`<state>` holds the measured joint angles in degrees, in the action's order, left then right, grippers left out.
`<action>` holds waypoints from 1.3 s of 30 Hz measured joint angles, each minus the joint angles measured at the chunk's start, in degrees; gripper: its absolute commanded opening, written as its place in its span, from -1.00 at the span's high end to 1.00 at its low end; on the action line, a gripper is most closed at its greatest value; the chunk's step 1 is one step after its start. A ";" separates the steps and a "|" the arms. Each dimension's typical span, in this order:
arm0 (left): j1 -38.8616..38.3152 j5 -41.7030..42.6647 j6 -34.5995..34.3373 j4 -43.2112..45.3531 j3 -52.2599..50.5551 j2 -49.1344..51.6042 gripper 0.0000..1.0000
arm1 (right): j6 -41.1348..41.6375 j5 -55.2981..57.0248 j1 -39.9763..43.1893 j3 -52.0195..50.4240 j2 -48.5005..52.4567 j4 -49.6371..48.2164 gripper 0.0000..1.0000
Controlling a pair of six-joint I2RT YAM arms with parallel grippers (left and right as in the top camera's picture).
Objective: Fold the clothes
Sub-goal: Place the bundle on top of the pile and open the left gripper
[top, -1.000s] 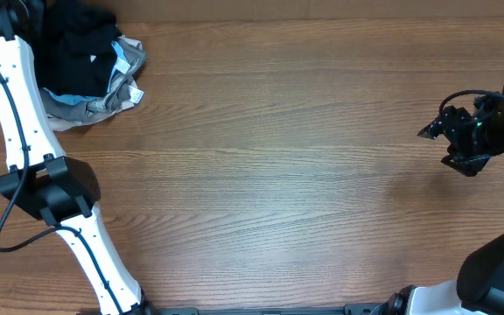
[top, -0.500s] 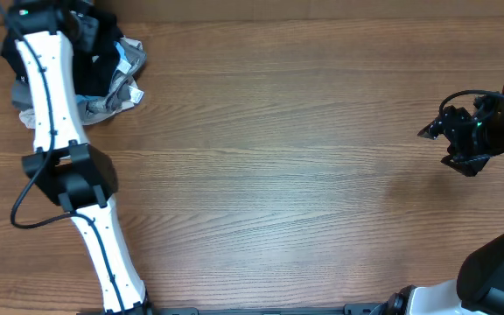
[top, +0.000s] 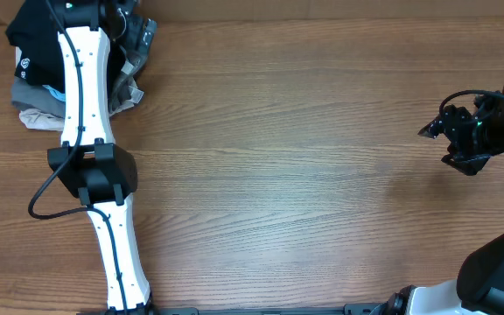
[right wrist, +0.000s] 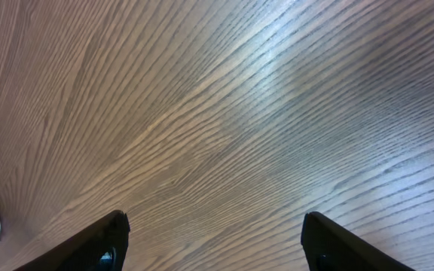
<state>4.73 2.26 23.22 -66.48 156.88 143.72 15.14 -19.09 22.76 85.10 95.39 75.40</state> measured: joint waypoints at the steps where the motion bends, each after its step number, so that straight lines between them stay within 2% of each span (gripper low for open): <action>1: 0.09 0.11 -0.92 -0.55 1.11 0.00 -1.00 | 0.00 0.02 0.02 0.00 0.00 -0.11 -0.55; 6: 1.44 0.70 -8.17 -2.25 7.52 -1.75 -1.00 | 0.02 0.00 0.02 0.00 0.00 -0.37 -0.55; 8: 2.62 0.85 -10.75 -2.54 9.03 -3.67 -0.90 | 0.02 0.02 0.02 0.00 0.00 -0.37 -0.55; 10: 4.24 0.98 -12.31 -2.29 10.08 -5.60 -0.53 | 0.02 0.02 0.02 0.00 0.00 -0.37 -0.55; 11: 5.31 1.01 -13.18 -2.05 10.51 -6.54 -0.06 | 0.02 0.00 0.02 0.00 0.00 -0.37 -0.55; 12: 6.23 1.01 -13.68 -1.92 10.80 -7.15 0.28 | 0.02 0.02 0.02 0.00 0.00 -0.37 -0.55; 13: 7.21 1.05 -14.25 -1.70 10.88 -7.54 0.69 | 0.02 0.00 0.02 0.00 0.00 -0.37 -0.56; 14: 8.11 1.03 -14.43 -1.62 10.91 -7.72 0.85 | 0.02 0.02 0.02 0.00 0.00 -0.37 -0.56; 16: 9.68 1.03 -15.02 -1.25 10.84 -7.50 0.91 | 0.00 0.04 0.02 0.00 0.00 -0.37 -0.55; 24: 12.98 1.42 -16.06 2.64 10.78 0.13 0.91 | 0.02 -0.11 0.02 0.00 0.00 -0.35 -0.55; 30: 13.38 -1.05 -16.61 -0.46 10.73 12.07 0.92 | 0.02 -0.20 -0.59 0.00 0.00 -0.17 -0.55; 39: 15.43 -0.68 -20.35 -3.02 14.34 17.44 0.92 | 0.04 -0.17 -2.23 0.00 0.00 -0.37 -0.55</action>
<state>20.16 1.58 2.87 -69.49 171.22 161.16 15.18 -19.27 20.53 85.10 95.39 75.02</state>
